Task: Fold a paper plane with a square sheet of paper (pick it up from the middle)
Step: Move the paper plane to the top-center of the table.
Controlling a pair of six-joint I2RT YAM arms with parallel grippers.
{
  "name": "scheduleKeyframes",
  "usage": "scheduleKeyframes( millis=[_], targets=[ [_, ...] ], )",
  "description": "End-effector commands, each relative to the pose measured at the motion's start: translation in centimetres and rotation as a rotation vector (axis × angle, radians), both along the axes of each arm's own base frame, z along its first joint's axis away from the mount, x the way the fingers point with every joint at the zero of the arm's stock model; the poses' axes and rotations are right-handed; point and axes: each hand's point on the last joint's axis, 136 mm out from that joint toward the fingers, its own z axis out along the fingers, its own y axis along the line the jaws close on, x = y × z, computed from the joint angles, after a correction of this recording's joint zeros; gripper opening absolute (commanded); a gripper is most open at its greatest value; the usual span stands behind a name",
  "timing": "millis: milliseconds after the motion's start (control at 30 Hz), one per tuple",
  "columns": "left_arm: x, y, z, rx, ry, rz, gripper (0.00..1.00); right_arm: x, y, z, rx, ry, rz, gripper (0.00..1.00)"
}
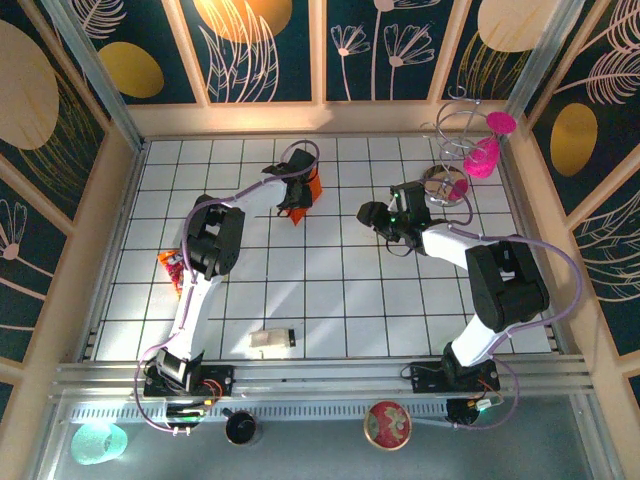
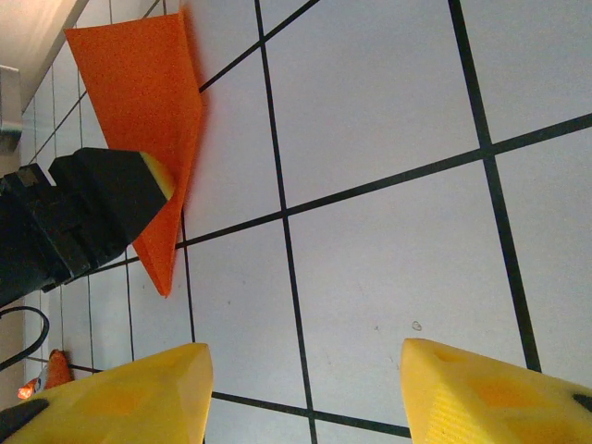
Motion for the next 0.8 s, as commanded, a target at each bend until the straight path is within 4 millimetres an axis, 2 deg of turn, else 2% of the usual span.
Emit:
scheduleKeyframes(
  millis=[0,67,167,267,400,500,600,767],
  targets=[
    [-1.2,1.3,-3.7,0.029,0.087,0.046,0.46,0.0,-0.3,-0.6,0.001,0.009,-0.007,0.56],
    [-0.8,1.0,-3.0,0.014,0.075,0.043,0.47,0.1,-0.3,-0.4,0.001,0.006,-0.008,0.56],
    [0.0,0.3,-0.2,-0.025,0.039,0.032,0.48,0.5,-0.3,0.3,0.000,-0.012,-0.014,0.56],
    [0.8,-0.5,4.5,-0.077,-0.031,0.021,0.51,1.2,-0.5,2.0,-0.014,-0.053,-0.018,0.56],
    [0.7,-0.3,11.1,-0.152,-0.145,0.046,0.55,1.9,-2.0,5.0,-0.085,-0.132,-0.063,0.58],
    [0.0,0.6,14.8,-0.194,-0.234,0.075,0.58,2.1,-4.0,7.4,-0.168,-0.197,-0.117,0.60],
    [-1.0,2.4,17.9,-0.229,-0.337,0.105,0.64,1.8,-6.9,9.8,-0.281,-0.271,-0.199,0.63],
    [-3.6,7.8,21.7,-0.199,-0.539,0.201,0.87,0.3,-12.5,13.7,-0.450,-0.395,-0.371,0.71]
  ],
)
